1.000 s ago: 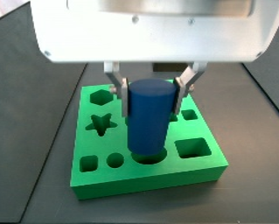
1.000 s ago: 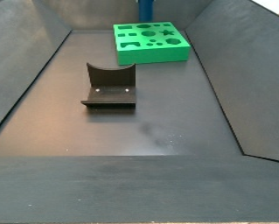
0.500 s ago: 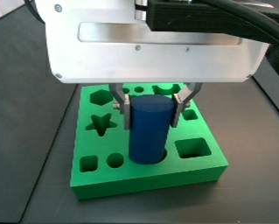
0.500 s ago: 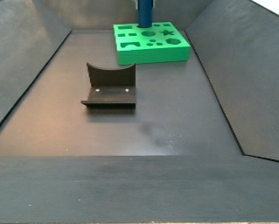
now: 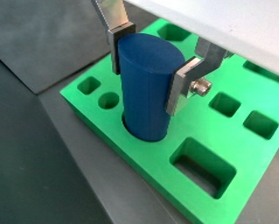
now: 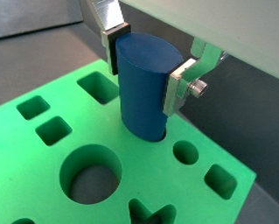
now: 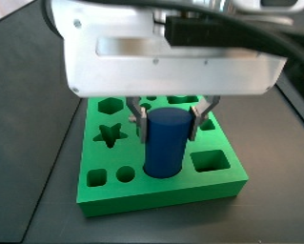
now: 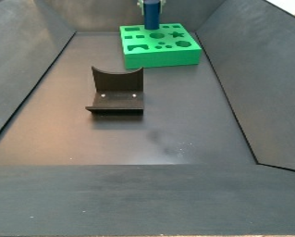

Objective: Pick up the oval object. Move up. Place the oval object on the fixture. Regrasp the oval object. Move to above the board. Insert the oval object.
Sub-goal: Insert the oval object.

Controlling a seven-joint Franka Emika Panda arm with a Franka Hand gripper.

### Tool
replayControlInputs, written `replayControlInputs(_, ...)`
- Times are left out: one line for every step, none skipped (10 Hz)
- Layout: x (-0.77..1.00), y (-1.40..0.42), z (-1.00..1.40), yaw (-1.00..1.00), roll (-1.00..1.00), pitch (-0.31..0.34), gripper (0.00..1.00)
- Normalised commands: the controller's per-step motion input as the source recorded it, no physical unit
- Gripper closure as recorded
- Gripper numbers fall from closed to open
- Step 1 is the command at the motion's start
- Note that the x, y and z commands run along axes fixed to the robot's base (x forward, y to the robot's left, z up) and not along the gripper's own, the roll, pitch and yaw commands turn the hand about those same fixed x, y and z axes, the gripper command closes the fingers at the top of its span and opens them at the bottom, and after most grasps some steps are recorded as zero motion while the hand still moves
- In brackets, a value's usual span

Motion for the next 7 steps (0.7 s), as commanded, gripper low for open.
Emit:
replayControlInputs(0.02,0.00,-0.39,0.00,0.00,-0.067,1.00)
replayControlInputs(0.00,0.00,-0.49,0.00,0.00,-0.099,1.00)
replayControlInputs(-0.09,0.00,-0.63,0.00,0.03,-0.100,1.00)
replayControlInputs(-0.44,-0.07,-0.68,-0.05,0.12,-0.199,1.00)
replayControlInputs(-0.34,0.00,-0.27,-0.04,0.04,-0.153,1.00)
replayControlInputs(0.01,0.00,0.00,0.00,0.02,0.040,1.00)
replayControlInputs(-0.10,0.00,0.00,-0.04,0.05,0.000,1.00)
